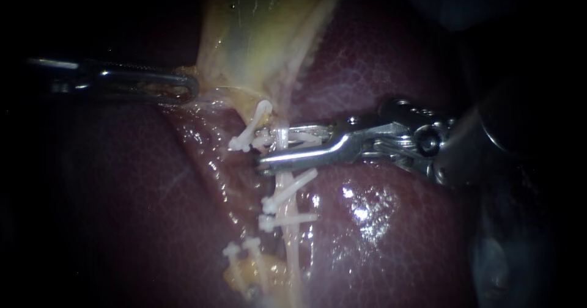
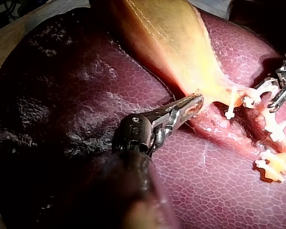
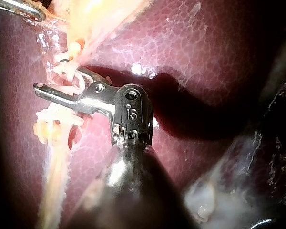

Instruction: Clipping third clip right tube

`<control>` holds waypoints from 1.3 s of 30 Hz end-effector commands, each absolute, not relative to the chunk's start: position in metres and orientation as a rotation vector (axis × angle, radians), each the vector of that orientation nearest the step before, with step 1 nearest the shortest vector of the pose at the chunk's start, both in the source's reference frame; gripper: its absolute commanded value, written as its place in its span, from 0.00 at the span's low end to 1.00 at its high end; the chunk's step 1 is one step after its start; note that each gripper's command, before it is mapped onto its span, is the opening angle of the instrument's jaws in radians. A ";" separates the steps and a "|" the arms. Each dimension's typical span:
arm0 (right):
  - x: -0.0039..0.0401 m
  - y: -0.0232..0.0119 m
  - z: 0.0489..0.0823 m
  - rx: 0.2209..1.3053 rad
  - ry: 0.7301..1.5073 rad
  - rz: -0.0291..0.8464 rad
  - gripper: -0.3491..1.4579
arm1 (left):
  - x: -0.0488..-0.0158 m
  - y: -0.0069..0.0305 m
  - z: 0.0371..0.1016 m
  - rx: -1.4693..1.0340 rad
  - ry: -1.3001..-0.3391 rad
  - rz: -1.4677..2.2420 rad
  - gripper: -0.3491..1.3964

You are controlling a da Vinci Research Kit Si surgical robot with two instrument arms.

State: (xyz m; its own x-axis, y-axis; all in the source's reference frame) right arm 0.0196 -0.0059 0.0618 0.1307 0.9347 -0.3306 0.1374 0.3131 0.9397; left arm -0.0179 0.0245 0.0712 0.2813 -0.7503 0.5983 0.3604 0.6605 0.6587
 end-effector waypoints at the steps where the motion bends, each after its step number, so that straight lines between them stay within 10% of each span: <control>1: 0.0196 -0.0060 0.0622 1.116 1.312 0.802 0.45 | -0.0179 0.0245 0.0712 0.439 -1.040 -0.777 0.00; 15: 0.0219 -0.0080 0.0650 1.248 1.264 0.908 0.45 | -0.0180 0.0244 0.0713 0.441 -1.039 -0.783 0.00; 39: 0.0199 -0.0059 0.0641 1.065 1.383 0.875 0.27 | -0.0181 0.0244 0.0714 0.443 -1.040 -0.781 0.00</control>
State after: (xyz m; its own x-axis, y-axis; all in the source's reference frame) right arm 0.0200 -0.0059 0.0641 0.0374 0.9438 -0.3284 0.1166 0.3222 0.9395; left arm -0.0181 0.0244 0.0714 0.2790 -0.7542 0.5944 0.3614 0.6560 0.6626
